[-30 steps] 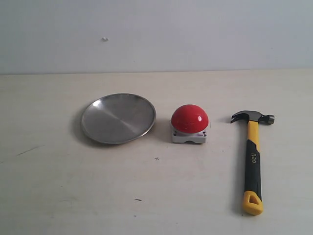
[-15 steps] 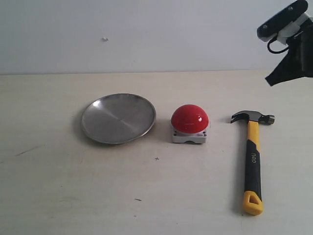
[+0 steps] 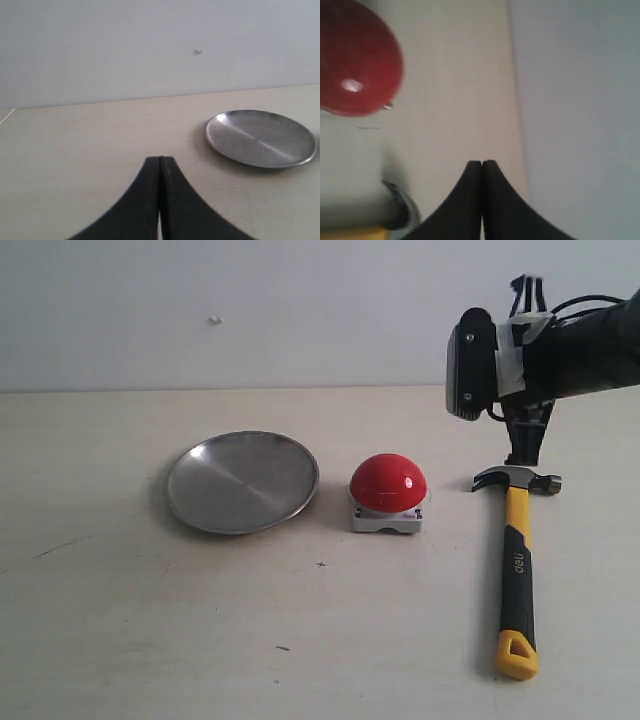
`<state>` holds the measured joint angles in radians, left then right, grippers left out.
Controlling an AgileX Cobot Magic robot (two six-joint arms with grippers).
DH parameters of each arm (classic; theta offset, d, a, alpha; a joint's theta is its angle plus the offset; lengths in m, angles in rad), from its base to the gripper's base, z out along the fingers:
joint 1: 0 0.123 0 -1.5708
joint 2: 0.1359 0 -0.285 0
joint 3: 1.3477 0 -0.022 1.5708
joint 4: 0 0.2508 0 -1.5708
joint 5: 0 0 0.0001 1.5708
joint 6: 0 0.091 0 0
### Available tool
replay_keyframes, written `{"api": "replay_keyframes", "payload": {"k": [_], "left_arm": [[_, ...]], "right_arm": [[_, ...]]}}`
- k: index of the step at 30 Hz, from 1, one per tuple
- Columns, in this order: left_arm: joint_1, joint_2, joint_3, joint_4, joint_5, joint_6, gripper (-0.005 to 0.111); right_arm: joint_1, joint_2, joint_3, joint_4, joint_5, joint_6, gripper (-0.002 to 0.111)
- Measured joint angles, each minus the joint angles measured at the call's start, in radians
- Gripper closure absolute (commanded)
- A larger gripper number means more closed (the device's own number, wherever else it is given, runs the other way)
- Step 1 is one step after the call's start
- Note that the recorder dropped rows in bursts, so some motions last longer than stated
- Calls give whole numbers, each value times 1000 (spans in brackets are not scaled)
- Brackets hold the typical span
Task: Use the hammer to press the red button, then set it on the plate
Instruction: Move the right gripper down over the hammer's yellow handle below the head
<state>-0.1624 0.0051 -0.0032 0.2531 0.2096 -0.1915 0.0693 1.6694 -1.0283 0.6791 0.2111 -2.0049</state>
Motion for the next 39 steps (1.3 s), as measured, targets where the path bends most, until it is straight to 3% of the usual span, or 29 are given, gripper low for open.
{"api": "replay_keyframes", "payload": {"k": [2, 4, 5, 10, 17, 23, 30, 39], "left_arm": [[0, 0, 0, 0, 0, 0, 107], [0, 0, 0, 0, 0, 0, 107], [0, 0, 0, 0, 0, 0, 107], [0, 0, 0, 0, 0, 0, 107], [0, 0, 0, 0, 0, 0, 107], [0, 0, 0, 0, 0, 0, 107], [0, 0, 0, 0, 0, 0, 107], [0, 0, 0, 0, 0, 0, 107]], "right_arm": [[-13, 0, -11, -50, 77, 195, 108], [-53, 0, -31, -97, 123, 532, 108], [-81, 0, -45, -107, 117, 815, 108], [-146, 0, -70, -237, 109, 1588, 108], [-151, 83, -125, -652, 417, 2255, 108], [-151, 158, -166, -710, 595, 2378, 108], [-151, 230, -170, -618, 561, 2388, 107], [-151, 267, -172, -556, 462, 2329, 81]]}}
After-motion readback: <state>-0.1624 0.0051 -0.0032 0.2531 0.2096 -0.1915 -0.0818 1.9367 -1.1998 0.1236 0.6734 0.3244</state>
